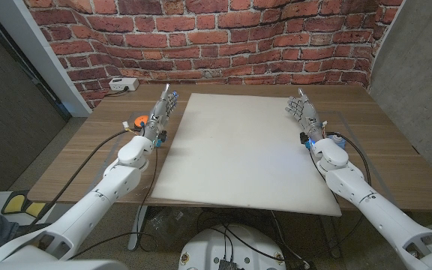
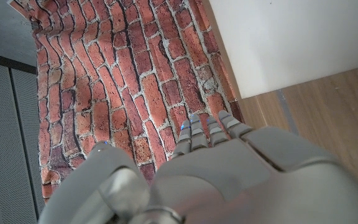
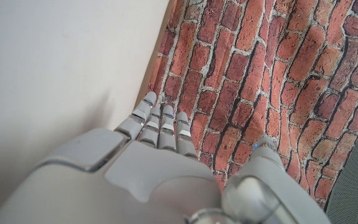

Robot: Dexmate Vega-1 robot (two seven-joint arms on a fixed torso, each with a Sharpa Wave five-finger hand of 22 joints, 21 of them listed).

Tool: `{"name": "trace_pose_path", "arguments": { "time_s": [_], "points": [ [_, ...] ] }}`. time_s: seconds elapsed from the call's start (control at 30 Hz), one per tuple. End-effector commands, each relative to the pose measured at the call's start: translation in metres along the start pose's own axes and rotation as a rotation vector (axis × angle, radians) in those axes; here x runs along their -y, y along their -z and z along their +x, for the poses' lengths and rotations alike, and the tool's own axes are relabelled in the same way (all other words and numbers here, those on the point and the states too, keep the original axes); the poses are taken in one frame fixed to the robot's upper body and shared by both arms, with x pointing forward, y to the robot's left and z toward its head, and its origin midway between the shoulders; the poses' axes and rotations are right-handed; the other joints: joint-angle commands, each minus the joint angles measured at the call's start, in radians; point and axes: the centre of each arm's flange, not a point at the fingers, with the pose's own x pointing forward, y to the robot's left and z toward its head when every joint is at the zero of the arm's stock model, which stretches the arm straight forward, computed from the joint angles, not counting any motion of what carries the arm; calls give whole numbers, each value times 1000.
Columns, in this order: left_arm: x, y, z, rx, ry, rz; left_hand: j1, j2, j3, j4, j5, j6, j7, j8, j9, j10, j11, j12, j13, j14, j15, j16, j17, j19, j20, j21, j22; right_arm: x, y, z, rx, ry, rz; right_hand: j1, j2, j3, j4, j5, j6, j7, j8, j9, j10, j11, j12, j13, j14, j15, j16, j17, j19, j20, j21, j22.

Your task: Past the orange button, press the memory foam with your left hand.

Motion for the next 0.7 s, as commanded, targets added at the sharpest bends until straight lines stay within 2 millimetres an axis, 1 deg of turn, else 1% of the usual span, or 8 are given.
{"name": "trace_pose_path", "arguments": {
  "time_s": [0.03, 0.13, 0.2, 0.23, 0.37, 0.47, 0.63, 0.7],
  "points": [
    [9, -6, -2, 102, 30, 50, 13, 0, -9, -1, 7, 37, 0, 13, 3, 44, -3, 14, 1, 40, -3, 11, 2, 33, 6, 11, 2, -2, -7, -4, 62, -11, -7, 10, 7, 5, -5, 7, 22, -4, 9, 1, 49, -23, 19, 2, 61, -26, 15, 3, 73, -26, 12, 4],
    [11, -5, -3, 102, 30, 57, 17, -1, -10, -3, 8, 54, 0, 17, 3, 53, -6, 15, 1, 54, -4, 13, 2, 45, 9, 13, 2, 0, -12, -5, 81, -17, -22, 12, 5, 3, -7, 7, 27, -16, 10, 1, 63, -28, 23, 2, 72, -31, 15, 2, 86, -28, 12, 3],
    [11, -5, -5, 103, 22, 70, 19, -1, -11, -4, 8, 58, 0, 18, 3, 59, -4, 16, 1, 58, -2, 13, 2, 47, 9, 13, 2, 1, -14, -6, 85, -16, -33, 11, 4, 3, -8, 7, 27, -16, 10, 1, 61, -25, 21, 1, 70, -29, 13, 2, 80, -26, 8, 3],
    [12, -4, -5, 103, 22, 75, 19, -1, -11, -4, 8, 60, 0, 19, 3, 60, -5, 17, 1, 60, -3, 13, 2, 48, 9, 13, 2, 2, -15, -7, 81, -15, -36, 11, 3, 2, -8, 7, 28, -16, 10, 1, 58, -24, 19, 1, 64, -25, 9, 2, 72, -20, 3, 3],
    [15, -4, -6, 98, 25, 96, 21, -1, -11, -5, 9, 66, 1, 19, 3, 64, -4, 17, 2, 69, -4, 15, 2, 50, 11, 13, 2, 4, -15, -7, 70, -18, -46, 9, 3, 0, -8, 7, 23, -11, 7, 1, 49, -16, 13, 1, 55, -19, 3, 3, 64, -16, -3, 3],
    [18, -7, -4, 104, 28, 134, 27, 0, -12, -8, 11, 71, -1, 19, 3, 74, -6, 18, 2, 81, -6, 15, 2, 65, -1, 15, 2, 5, -14, -7, 65, -17, -41, 8, 3, -1, -7, 7, 23, -7, 7, 1, 48, -15, 13, 1, 54, -17, 3, 3, 61, -14, -6, 3],
    [24, -13, -4, 126, 23, 225, 31, 0, -12, -9, 12, 73, -2, 17, 3, 82, -7, 19, 2, 89, -13, 16, 1, 68, -5, 14, 1, 7, -13, -3, 46, -35, -53, 6, 4, -1, -7, 8, 23, -5, 6, 1, 47, -12, 11, 1, 52, -16, 1, 4, 59, -12, -9, 4],
    [26, -14, -5, 130, 26, 251, 32, 0, -12, -10, 12, 76, -4, 18, 3, 83, -8, 18, 2, 90, -14, 15, 1, 68, -5, 13, 1, 6, -13, -2, 44, -38, -53, 6, 5, -1, -6, 8, 22, -4, 6, 1, 45, -10, 10, 1, 48, -10, -1, 4, 57, -11, -11, 4]
  ]
}}
